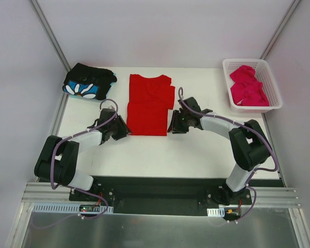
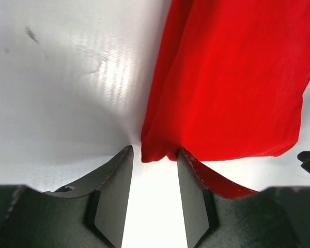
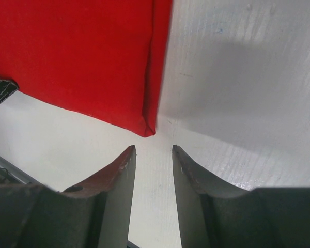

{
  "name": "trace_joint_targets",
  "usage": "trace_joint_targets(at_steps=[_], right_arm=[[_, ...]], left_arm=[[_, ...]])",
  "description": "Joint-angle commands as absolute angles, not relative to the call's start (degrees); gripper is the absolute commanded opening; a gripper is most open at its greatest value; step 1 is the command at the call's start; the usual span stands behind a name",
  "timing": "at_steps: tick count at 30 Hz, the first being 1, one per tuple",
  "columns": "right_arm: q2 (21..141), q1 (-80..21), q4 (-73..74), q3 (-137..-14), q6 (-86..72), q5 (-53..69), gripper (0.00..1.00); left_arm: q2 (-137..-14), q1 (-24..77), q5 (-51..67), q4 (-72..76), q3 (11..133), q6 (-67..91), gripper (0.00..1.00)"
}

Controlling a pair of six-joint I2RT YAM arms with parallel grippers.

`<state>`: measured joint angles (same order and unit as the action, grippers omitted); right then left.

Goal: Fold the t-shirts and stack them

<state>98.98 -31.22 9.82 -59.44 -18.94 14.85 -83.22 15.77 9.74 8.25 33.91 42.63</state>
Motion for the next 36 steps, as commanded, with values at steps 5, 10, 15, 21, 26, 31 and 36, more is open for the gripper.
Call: trace_joint_targets(at_steps=[5,10,15,21,26,31,36], right_arm=[[99.6,-31.1,8.3,-60.7,-19.4,16.4,0.37],[99.2,-31.0,8.6,-60.9,-19.2,16.6,0.37],[99.1,-31.1,9.5,-60.8,-18.5,16.3,0.37],[99.1,-30.9,9.8,-60.9,-18.0,16.5,0.36],[99.1,-30.5,10.1,-60.8,-17.8,16.5,0.36],[99.1,-30.3,10.2,-60.7,-17.7,16.4,0.36],[100.1,-30.3,9.8,-60.9,-18.2,17.0,0.36]], left_arm=[[-78.8,13.2,5.5,3.7,31.7,40.5,0.35],[-81.6,13.2,6.4,4.6,33.3,40.9,0.33],[-84.0,13.2,7.3,6.4,34.0,41.4,0.36],[-85.9,13.2,7.6,7.4,35.7,41.0,0.38],[-87.3,13.2,8.4,8.8,35.9,41.8,0.34],[-87.5,13.2,9.4,10.7,33.8,42.6,0.14],[-87.8,13.2,10.3,11.9,32.5,43.2,0.00]])
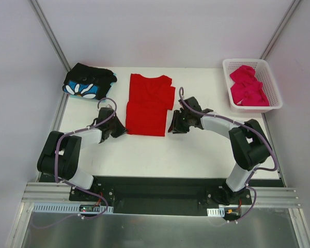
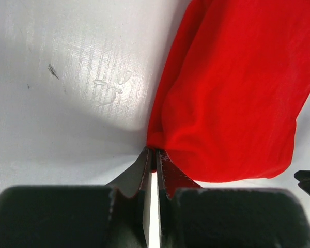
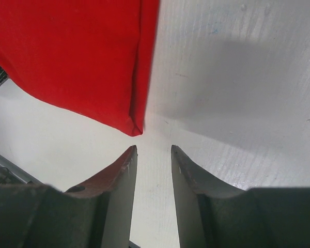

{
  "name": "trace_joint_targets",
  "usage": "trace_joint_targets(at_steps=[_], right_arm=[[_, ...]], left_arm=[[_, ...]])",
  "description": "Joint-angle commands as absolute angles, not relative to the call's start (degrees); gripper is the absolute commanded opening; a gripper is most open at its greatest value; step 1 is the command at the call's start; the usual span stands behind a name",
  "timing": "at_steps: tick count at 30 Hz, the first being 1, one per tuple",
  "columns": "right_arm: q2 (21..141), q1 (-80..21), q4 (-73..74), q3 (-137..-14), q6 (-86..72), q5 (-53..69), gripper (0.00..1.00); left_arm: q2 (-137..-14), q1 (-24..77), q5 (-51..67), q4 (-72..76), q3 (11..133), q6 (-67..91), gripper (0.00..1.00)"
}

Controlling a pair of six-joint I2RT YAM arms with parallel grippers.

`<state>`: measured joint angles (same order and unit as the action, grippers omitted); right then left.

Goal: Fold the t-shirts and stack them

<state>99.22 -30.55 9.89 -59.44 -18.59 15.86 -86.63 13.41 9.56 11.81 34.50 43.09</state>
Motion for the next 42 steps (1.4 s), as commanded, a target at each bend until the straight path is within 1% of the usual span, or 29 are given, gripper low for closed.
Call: trace_joint_targets(at_steps=[1,4,7,10,21,25,32,37,40,41,42], right_arm=[[100.1,-30.4,9.4,-60.6,-18.5,17.1,0.36],[100.7,-30.3,6.7,-59.6,-19.6,18.5,0.36],[101.9,-30.3,2.7,-58.2,-21.1,20.7,0.42],[102.9,-30.3,-1.3,-57.0,-22.4,22.1,0.44],[105.2,-30.5,-4.4,-56.3,-24.7,22.6,0.45],[105.6,-31.0,-5.4,-55.7,-26.1,22.6,0.44],[105.6,-32.2,-6.9,-54.1,-27.5,21.9,0.38],[105.6,-33.4,-7.7,-52.7,-28.7,21.4,0.36],[105.6,-34.1,-8.3,-51.9,-29.3,20.7,0.29],[105.7,-34.2,-8.5,-51.7,-29.4,20.7,0.20],[105.8,-34.2,-8.4,-51.6,-29.4,20.5,0.16]], left_arm=[[-88.0,13.2,10.7,11.9,32.5,43.2,0.00],[-87.5,13.2,11.2,12.0,32.5,43.5,0.00],[-86.6,13.2,11.5,11.9,32.4,43.6,0.00],[-86.1,13.2,11.6,11.3,32.8,43.6,0.00],[-86.7,13.2,12.0,11.1,33.1,43.9,0.00],[-86.7,13.2,12.0,11.1,33.2,43.9,0.00],[-87.1,13.2,12.3,11.2,33.0,44.2,0.00],[-86.9,13.2,12.4,11.4,32.8,44.3,0.00],[-86.8,13.3,12.7,11.5,32.8,44.3,0.00],[-86.9,13.2,12.6,11.6,32.7,44.2,0.00],[-86.7,13.2,12.7,11.6,32.6,44.4,0.00]])
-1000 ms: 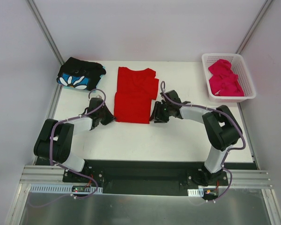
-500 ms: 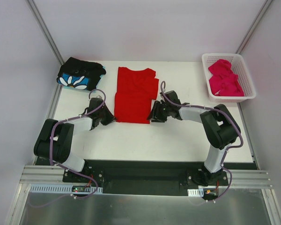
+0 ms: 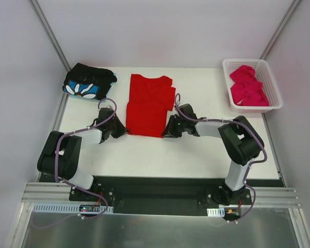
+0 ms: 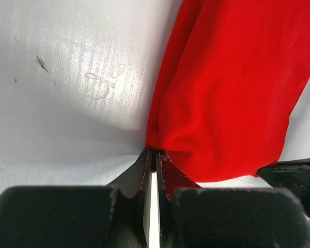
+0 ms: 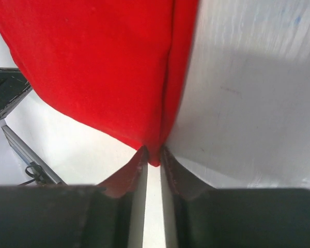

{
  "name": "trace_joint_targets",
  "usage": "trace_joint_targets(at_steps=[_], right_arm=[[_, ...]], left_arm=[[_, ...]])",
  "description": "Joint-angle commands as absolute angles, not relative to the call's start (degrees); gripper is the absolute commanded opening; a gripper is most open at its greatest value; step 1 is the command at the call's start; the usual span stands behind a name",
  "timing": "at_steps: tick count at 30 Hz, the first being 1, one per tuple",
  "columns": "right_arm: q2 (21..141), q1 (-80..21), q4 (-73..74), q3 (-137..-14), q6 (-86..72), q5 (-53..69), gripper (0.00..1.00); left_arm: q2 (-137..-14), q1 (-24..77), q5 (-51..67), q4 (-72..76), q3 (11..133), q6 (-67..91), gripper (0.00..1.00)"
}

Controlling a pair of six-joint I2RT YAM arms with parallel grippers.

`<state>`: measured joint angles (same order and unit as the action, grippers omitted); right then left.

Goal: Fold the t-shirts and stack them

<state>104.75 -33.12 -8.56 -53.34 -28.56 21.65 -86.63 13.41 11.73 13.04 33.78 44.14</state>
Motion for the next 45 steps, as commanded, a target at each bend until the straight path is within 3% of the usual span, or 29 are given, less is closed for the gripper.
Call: trace_joint_targets(at_steps=[1,2,3,11,22,36,45], right_arm=[[105.6,-34.2,-8.4,-51.4,-29.4,20.5,0.10],[105.6,-34.2,-8.2,-51.3,-29.4,20.4,0.01],[104.9,-34.2,-7.7,-51.3,-28.9,20.1,0.01],[98.4,-34.2,1.9,-51.0,-24.7,16.1,0.01],[85.2,-37.5,8.1,-43.3,-28.0,11.7,0.01],[65.0,-45.6,26.1,-42.4,-32.5,-2.2,0.01],[60.2,-46.1,32.6,-47.7,-31.6,-6.8,0.01]], left_arm=[[-86.6,13.3,12.7,11.6,32.6,44.3,0.00],[-86.3,13.2,12.8,11.6,32.3,44.3,0.00],[-86.1,13.3,12.8,11.5,32.2,44.2,0.00],[-81.1,13.4,13.4,7.7,30.5,45.6,0.00],[-66.4,29.2,5.3,-4.1,27.9,54.2,0.00],[-46.5,33.0,0.7,-21.4,27.7,56.3,0.00],[-48.9,33.9,-1.3,-25.4,36.6,54.9,0.00]])
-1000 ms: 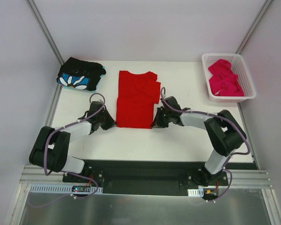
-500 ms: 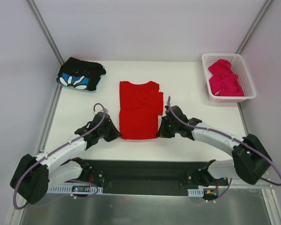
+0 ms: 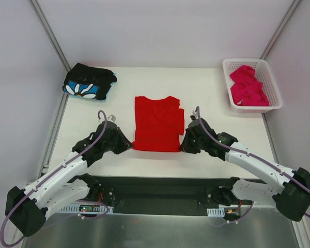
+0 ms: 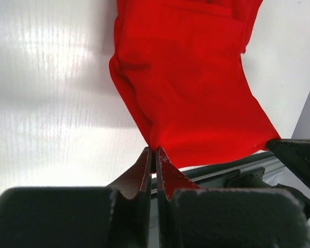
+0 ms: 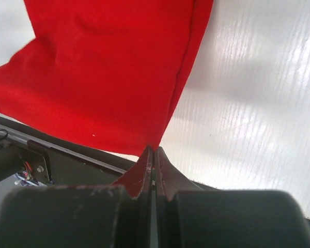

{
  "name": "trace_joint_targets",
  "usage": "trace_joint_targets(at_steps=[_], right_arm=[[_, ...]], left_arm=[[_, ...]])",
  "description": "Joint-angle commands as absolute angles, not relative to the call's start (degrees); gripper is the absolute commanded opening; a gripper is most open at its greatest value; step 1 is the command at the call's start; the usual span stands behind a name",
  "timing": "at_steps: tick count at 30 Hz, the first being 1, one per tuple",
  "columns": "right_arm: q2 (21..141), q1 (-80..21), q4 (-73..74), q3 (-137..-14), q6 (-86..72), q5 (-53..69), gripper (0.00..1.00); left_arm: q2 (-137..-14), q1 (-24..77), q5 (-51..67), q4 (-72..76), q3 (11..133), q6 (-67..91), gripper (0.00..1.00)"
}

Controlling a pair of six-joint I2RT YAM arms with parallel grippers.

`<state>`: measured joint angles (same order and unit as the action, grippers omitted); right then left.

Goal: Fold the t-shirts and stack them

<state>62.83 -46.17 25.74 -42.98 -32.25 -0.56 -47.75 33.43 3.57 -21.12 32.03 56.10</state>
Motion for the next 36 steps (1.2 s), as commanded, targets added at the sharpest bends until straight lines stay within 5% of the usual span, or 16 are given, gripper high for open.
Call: trace_joint_targets(at_steps=[1,18,36], right_arm=[[60.3,-46.1,34.1,-48.8,-31.2,-7.5,0.01],[73.5,-37.5,34.8,-66.5,-21.5,-6.9,0.01],[85.8,-30.0,31.9,-76.3,-15.8,-2.1,0.01]], left_arm=[[-49.2,34.0,-1.9,-25.5,37.4,54.5,0.00],[-68.2,33.3,-10.5,-24.5,55.0,48.3,0.00],[-85.1,23.1,-4.7,-18.3,65.4,43.2,0.00]])
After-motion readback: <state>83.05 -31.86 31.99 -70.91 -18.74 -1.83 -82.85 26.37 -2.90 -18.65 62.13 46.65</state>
